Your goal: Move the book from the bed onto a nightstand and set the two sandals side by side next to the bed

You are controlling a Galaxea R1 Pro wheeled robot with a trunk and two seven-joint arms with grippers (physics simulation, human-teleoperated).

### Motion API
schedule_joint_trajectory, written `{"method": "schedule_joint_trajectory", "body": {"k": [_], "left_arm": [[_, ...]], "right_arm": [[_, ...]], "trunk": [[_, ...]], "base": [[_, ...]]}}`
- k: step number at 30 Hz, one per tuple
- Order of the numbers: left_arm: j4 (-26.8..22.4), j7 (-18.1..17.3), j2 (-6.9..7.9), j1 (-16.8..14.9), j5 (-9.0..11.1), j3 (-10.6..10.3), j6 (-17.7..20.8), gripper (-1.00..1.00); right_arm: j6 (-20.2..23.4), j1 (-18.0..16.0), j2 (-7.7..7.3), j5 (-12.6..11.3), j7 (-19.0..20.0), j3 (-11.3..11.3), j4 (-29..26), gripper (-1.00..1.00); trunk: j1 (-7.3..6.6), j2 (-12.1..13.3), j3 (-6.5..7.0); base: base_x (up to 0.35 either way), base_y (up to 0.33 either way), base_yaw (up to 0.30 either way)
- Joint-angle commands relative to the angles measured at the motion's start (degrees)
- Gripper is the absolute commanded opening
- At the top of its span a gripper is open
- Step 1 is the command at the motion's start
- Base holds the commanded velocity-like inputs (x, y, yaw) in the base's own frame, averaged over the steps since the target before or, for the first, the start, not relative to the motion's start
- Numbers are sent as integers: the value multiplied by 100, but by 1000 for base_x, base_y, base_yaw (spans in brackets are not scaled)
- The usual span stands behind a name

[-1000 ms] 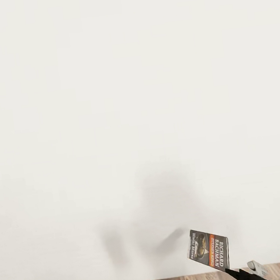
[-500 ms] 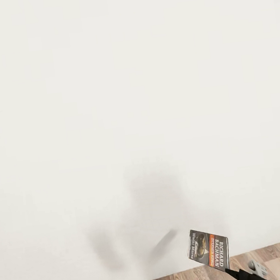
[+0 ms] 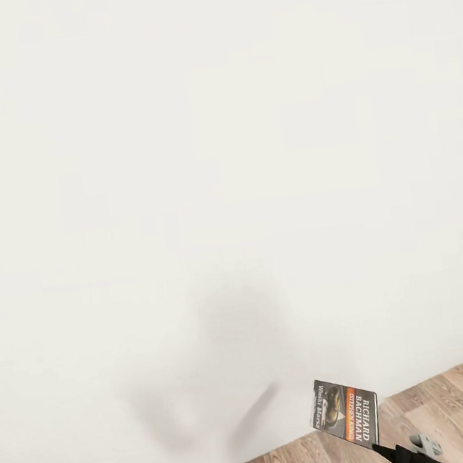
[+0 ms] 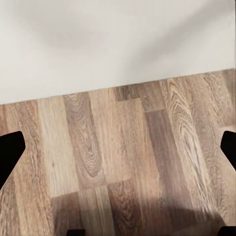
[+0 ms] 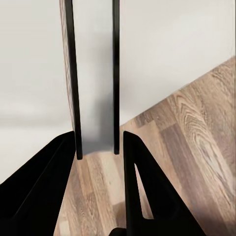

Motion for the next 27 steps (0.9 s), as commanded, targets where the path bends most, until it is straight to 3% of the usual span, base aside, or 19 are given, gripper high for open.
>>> {"method": "schedule_joint_trajectory", "body": {"k": [1, 10, 21, 27], "left_arm": [[7, -13, 2, -5, 59, -44, -22, 100], [7, -13, 2, -5, 61, -44, -22, 100], [9, -13, 2, -5, 59, -44, -22, 100], [7, -13, 2, -5, 60, -44, -22, 100]], "right_arm": [[61, -5, 1, -16, 25, -64, -2, -100], [66, -4, 1, -16, 25, -64, -2, -100], [61, -5, 1, -16, 25, -64, -2, -100], [62, -5, 1, -16, 25, -65, -2, -100]], "trunk": [[2, -9, -10], [2, -9, -10], [2, -9, -10], [2, -9, -10]], "base": [[0, 0, -249], [18, 0, -249], [238, 0, -249], [69, 0, -249]]}}
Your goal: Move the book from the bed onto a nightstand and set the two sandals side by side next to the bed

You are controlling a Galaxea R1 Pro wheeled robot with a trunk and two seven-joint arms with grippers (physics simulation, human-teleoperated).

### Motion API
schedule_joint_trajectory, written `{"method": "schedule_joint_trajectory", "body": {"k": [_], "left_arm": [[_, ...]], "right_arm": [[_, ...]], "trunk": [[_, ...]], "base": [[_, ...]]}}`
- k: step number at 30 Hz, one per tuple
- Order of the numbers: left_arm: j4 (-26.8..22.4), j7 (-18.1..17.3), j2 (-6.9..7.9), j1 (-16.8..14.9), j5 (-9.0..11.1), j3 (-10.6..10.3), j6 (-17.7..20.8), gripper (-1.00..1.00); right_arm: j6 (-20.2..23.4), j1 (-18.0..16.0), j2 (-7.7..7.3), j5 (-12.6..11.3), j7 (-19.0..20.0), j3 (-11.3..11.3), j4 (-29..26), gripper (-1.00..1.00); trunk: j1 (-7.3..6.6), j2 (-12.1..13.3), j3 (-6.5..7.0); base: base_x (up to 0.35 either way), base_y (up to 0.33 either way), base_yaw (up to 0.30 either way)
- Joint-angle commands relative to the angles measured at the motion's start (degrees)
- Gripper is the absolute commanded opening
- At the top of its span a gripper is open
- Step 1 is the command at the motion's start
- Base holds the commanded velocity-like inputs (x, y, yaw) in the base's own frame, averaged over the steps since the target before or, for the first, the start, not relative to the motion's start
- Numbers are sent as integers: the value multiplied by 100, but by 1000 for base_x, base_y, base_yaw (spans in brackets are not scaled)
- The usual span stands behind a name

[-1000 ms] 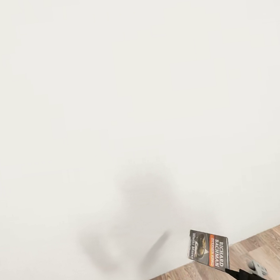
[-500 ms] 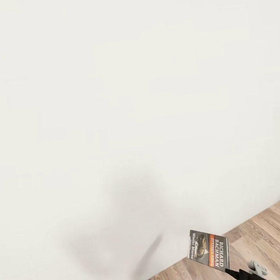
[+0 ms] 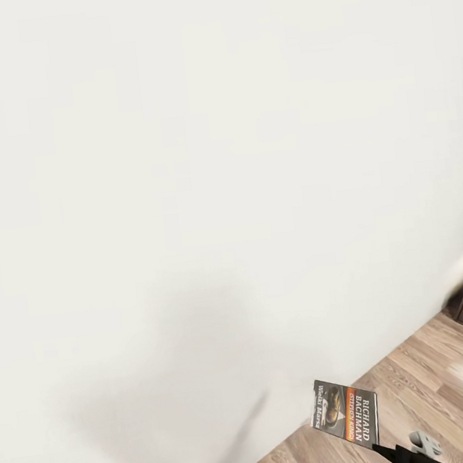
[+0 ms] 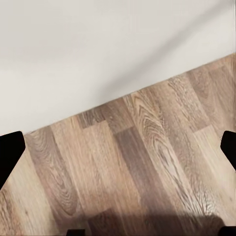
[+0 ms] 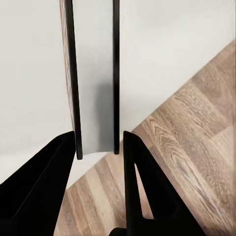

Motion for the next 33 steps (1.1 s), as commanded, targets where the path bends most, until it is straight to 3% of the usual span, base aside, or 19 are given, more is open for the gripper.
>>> {"method": "schedule_joint_trajectory", "body": {"k": [1, 33], "left_arm": [[7, -13, 2, -5, 59, -44, -22, 100], [7, -13, 2, -5, 58, -44, -22, 100]], "right_arm": [[61, -5, 1, -16, 25, -64, -2, -100], [63, -5, 1, -16, 25, -64, -2, -100]], "trunk": [[2, -9, -10], [2, -9, -10]], "base": [[14, 0, -249], [19, 0, -249]]}}
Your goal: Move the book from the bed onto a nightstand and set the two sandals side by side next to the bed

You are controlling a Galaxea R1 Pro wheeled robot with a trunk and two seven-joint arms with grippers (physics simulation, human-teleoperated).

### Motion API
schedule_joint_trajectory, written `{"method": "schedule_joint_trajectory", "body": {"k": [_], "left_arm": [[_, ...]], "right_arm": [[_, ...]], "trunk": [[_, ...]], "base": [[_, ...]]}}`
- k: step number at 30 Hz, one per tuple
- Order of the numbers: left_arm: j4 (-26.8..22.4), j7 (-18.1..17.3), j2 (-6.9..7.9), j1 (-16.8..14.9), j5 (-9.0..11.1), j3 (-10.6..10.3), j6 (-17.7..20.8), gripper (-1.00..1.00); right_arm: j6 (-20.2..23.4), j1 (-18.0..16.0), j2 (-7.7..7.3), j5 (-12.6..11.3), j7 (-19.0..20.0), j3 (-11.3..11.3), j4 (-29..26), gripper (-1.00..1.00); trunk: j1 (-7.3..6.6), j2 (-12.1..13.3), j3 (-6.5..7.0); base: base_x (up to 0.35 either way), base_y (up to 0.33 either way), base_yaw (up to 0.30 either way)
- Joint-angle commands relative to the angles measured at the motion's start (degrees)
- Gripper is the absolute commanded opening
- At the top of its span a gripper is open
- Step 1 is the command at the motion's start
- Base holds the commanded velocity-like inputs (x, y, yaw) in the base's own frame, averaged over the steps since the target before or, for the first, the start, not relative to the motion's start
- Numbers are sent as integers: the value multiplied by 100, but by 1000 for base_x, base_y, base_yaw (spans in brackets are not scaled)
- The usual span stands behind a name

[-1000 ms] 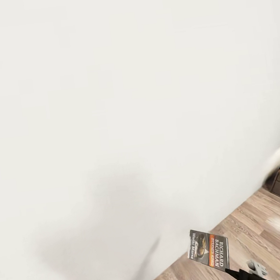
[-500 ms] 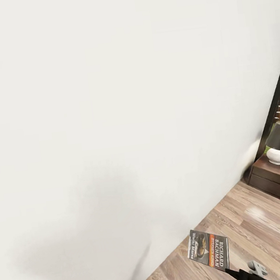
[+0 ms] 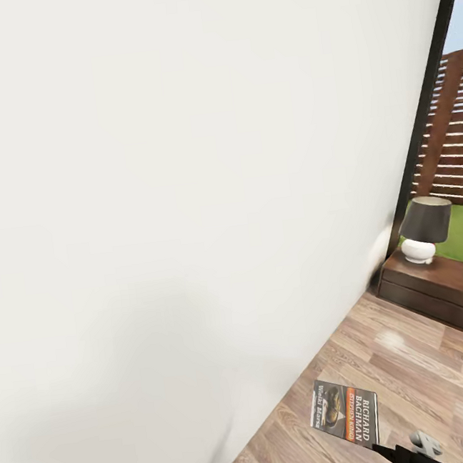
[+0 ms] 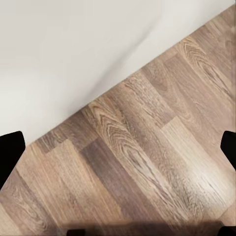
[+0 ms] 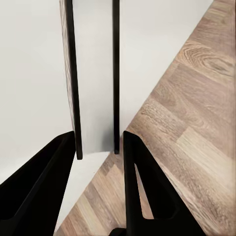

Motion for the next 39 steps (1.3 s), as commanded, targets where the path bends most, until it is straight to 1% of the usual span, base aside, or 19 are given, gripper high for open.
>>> {"method": "schedule_joint_trajectory", "body": {"k": [1, 29, 39], "left_arm": [[8, -13, 2, -6, 59, -43, -22, 100], [8, -13, 2, -6, 59, -43, -22, 100], [12, -13, 2, -6, 59, -43, -22, 100]], "right_arm": [[62, -6, 2, -15, 25, -61, -2, -100], [60, -6, 2, -15, 25, -61, -2, -100], [61, -6, 2, -15, 25, -61, -2, -100]], "trunk": [[4, -8, -10], [4, -8, -10], [4, -8, -10]], "base": [[148, 0, -249], [14, 0, -249], [214, 0, -249]]}}
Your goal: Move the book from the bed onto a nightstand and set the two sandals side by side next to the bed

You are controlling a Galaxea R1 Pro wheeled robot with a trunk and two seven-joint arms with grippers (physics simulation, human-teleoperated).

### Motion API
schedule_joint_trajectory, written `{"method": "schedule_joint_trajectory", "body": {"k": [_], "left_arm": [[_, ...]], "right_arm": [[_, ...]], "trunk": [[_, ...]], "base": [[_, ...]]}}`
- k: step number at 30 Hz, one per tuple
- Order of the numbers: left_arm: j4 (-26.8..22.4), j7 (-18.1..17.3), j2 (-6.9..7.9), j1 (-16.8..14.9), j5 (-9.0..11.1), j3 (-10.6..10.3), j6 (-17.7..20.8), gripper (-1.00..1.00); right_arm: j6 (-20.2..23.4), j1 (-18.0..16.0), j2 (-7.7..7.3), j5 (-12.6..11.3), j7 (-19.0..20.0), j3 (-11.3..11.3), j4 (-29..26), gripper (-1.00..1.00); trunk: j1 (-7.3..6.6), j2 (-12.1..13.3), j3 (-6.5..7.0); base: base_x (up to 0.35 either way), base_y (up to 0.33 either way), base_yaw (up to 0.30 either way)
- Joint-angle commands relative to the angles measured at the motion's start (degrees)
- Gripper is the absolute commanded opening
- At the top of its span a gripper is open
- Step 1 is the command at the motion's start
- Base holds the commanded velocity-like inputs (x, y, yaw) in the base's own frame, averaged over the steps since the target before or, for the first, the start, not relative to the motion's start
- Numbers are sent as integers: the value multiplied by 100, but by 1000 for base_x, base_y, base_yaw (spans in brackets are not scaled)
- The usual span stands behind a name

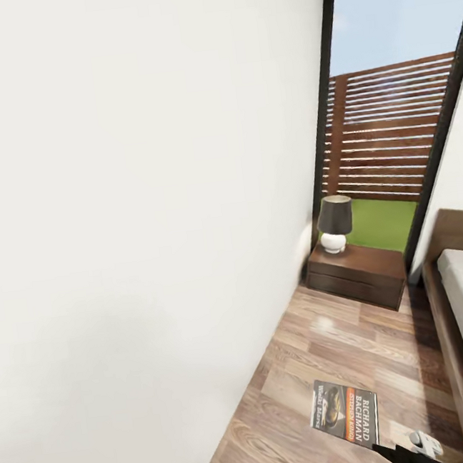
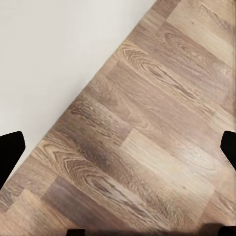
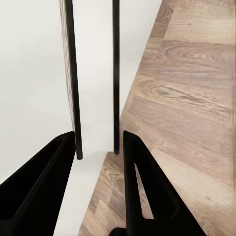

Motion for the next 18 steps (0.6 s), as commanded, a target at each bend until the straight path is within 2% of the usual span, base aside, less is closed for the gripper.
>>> {"method": "schedule_joint_trajectory", "body": {"k": [1, 18], "left_arm": [[7, -13, 2, -5, 59, -44, -22, 100], [8, -13, 2, -5, 59, -44, -22, 100]], "right_arm": [[62, -5, 1, -17, 24, -63, -2, -100], [65, -5, 1, -17, 24, -63, -2, -100]], "trunk": [[3, -9, -10], [3, -9, -10]], "base": [[75, 0, -249], [11, 0, -249]]}}
